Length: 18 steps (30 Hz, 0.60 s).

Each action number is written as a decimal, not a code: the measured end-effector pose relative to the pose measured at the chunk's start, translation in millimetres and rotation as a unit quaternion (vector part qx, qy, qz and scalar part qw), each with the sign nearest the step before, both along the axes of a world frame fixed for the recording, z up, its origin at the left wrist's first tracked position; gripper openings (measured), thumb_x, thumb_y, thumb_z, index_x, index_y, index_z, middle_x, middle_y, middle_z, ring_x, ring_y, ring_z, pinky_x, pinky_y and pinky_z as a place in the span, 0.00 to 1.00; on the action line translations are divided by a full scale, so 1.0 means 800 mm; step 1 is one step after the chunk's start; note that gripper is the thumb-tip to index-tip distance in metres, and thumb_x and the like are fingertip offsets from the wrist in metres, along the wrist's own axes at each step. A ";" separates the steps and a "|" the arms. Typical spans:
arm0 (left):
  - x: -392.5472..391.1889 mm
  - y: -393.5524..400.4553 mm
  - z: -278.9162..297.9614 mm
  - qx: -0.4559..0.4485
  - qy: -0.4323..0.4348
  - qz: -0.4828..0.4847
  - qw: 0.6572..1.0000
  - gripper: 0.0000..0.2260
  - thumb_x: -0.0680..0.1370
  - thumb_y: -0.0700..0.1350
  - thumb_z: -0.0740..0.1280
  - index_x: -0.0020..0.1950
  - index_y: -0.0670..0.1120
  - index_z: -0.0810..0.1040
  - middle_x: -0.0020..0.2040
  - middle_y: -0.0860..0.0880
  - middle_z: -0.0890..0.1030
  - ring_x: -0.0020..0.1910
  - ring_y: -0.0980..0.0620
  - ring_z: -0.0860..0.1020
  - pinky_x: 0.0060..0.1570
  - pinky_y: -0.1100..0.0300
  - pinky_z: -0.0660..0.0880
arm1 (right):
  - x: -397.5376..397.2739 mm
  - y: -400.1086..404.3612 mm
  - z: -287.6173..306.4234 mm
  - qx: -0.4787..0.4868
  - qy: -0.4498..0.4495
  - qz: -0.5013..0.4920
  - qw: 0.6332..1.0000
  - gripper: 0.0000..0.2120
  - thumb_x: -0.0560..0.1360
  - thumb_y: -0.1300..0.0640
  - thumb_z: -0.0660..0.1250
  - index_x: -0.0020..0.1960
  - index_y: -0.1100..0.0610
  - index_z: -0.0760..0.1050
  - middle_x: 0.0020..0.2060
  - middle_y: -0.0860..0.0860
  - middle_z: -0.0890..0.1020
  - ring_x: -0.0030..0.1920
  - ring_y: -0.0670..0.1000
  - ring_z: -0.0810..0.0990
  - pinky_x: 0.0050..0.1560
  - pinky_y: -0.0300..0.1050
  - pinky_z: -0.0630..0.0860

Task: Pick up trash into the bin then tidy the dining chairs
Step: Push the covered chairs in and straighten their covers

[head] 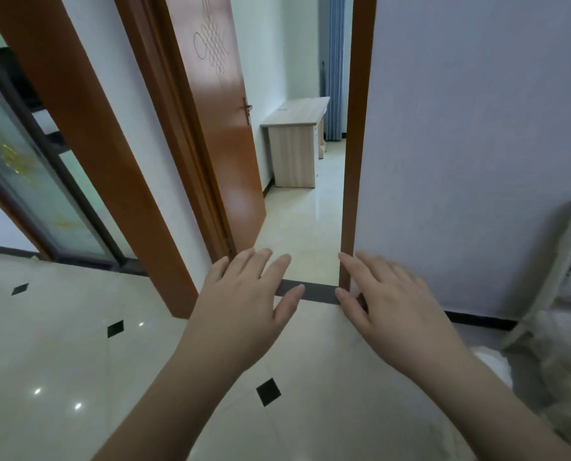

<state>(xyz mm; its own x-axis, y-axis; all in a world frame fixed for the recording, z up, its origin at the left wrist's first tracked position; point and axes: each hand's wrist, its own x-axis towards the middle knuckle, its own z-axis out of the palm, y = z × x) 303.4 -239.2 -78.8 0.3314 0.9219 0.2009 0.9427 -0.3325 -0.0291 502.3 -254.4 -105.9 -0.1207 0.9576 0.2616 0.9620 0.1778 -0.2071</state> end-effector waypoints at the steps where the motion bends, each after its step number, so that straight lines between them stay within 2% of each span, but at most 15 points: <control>1: 0.006 0.020 0.002 0.008 0.006 -0.001 1.000 0.32 0.74 0.66 0.34 0.76 0.59 0.50 0.76 0.57 0.59 0.76 0.54 0.54 0.73 0.52 0.48 | 0.005 0.017 0.000 -0.005 0.004 -0.012 1.000 0.26 0.79 0.40 0.48 0.73 0.48 0.62 0.69 0.50 0.71 0.67 0.53 0.70 0.66 0.50 0.67; 5: 0.029 0.106 -0.004 0.004 0.007 -0.018 1.000 0.34 0.73 0.66 0.31 0.77 0.58 0.50 0.76 0.55 0.60 0.76 0.52 0.55 0.74 0.50 0.51 | 0.031 0.083 -0.009 -0.031 0.014 -0.056 0.998 0.26 0.80 0.40 0.48 0.76 0.44 0.52 0.74 0.47 0.63 0.72 0.49 0.62 0.71 0.46 0.58; 8: 0.045 0.179 -0.015 -0.012 0.011 -0.038 0.999 0.30 0.77 0.67 0.35 0.77 0.59 0.48 0.78 0.55 0.55 0.77 0.52 0.51 0.75 0.51 0.49 | 0.050 0.132 -0.018 -0.045 0.005 -0.084 0.995 0.27 0.80 0.39 0.47 0.76 0.43 0.49 0.74 0.45 0.60 0.73 0.47 0.59 0.71 0.43 0.55; 10: 0.058 0.231 -0.023 -0.017 0.015 -0.055 0.998 0.28 0.78 0.65 0.37 0.77 0.59 0.47 0.79 0.54 0.51 0.77 0.51 0.48 0.75 0.50 0.47 | 0.061 0.170 -0.025 -0.049 0.009 -0.105 0.993 0.27 0.79 0.39 0.46 0.76 0.43 0.47 0.75 0.46 0.59 0.73 0.48 0.58 0.72 0.44 0.55; 14: 0.082 0.328 -0.035 -0.018 0.017 -0.091 0.996 0.31 0.75 0.67 0.32 0.77 0.60 0.46 0.79 0.54 0.47 0.78 0.48 0.45 0.75 0.44 0.50 | 0.075 0.250 -0.039 -0.054 -0.006 -0.155 0.986 0.28 0.79 0.38 0.45 0.77 0.42 0.43 0.77 0.49 0.53 0.76 0.52 0.54 0.74 0.49 0.52; 15: 0.090 0.350 -0.037 -0.023 0.020 -0.103 0.994 0.32 0.74 0.68 0.30 0.77 0.60 0.45 0.79 0.53 0.46 0.78 0.48 0.44 0.74 0.43 0.50 | 0.078 0.269 -0.040 -0.054 -0.010 -0.170 0.984 0.28 0.79 0.38 0.45 0.77 0.42 0.44 0.77 0.49 0.54 0.76 0.53 0.55 0.74 0.51 0.53; 18: 0.121 0.411 -0.038 -0.028 0.032 -0.168 0.985 0.36 0.70 0.68 0.27 0.77 0.60 0.44 0.79 0.53 0.46 0.78 0.49 0.43 0.74 0.43 0.46 | 0.092 0.314 -0.039 -0.035 -0.029 -0.221 0.974 0.29 0.77 0.37 0.44 0.76 0.46 0.56 0.74 0.53 0.64 0.72 0.57 0.65 0.69 0.56 0.63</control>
